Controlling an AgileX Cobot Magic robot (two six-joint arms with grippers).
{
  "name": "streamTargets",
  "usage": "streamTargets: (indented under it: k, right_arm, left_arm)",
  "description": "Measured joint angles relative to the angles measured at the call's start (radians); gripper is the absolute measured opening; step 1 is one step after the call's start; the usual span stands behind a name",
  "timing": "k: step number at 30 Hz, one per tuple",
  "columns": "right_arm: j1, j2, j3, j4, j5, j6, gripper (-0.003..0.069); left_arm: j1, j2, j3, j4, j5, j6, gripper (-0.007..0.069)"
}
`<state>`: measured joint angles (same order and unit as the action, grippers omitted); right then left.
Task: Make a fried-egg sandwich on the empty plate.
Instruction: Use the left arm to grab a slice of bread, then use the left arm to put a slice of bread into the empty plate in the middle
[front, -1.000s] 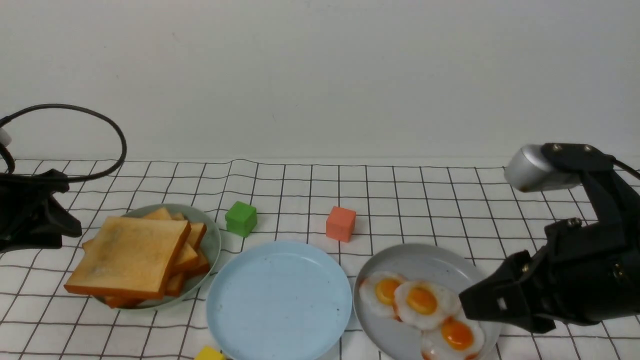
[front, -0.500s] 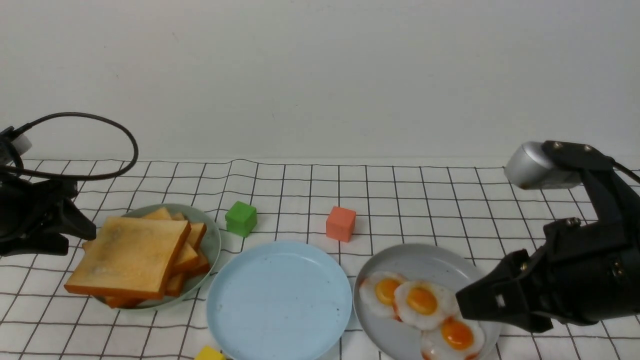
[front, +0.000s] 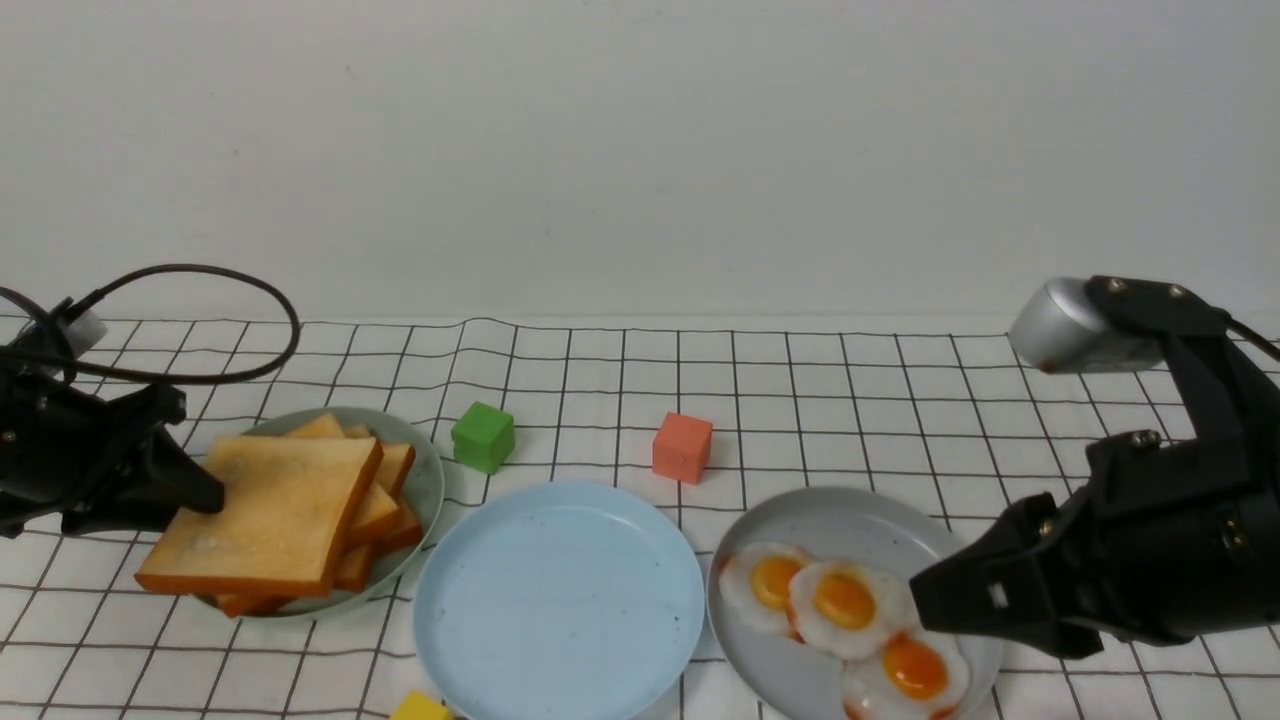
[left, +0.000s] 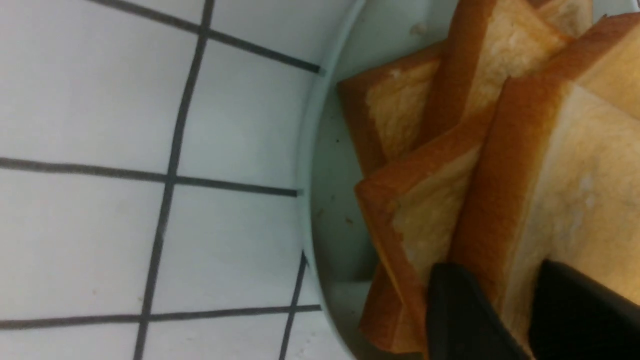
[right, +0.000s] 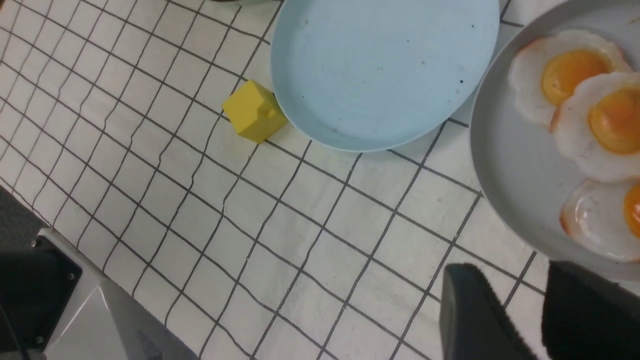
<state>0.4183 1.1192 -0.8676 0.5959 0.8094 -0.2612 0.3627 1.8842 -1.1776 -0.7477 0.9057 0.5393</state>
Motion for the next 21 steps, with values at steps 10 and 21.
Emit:
streamTargets:
  k: [10, 21]
  right_arm:
    - [0.0, 0.0, 0.0, 0.0, 0.006, 0.012, 0.0241]
    - [0.0, 0.0, 0.0, -0.046, 0.025, 0.051, 0.0241]
  left_arm:
    - [0.0, -0.054, 0.0, 0.051, 0.01, -0.073, 0.01]
    - [-0.122, -0.366, 0.034, -0.02, 0.046, -0.09, 0.0094]
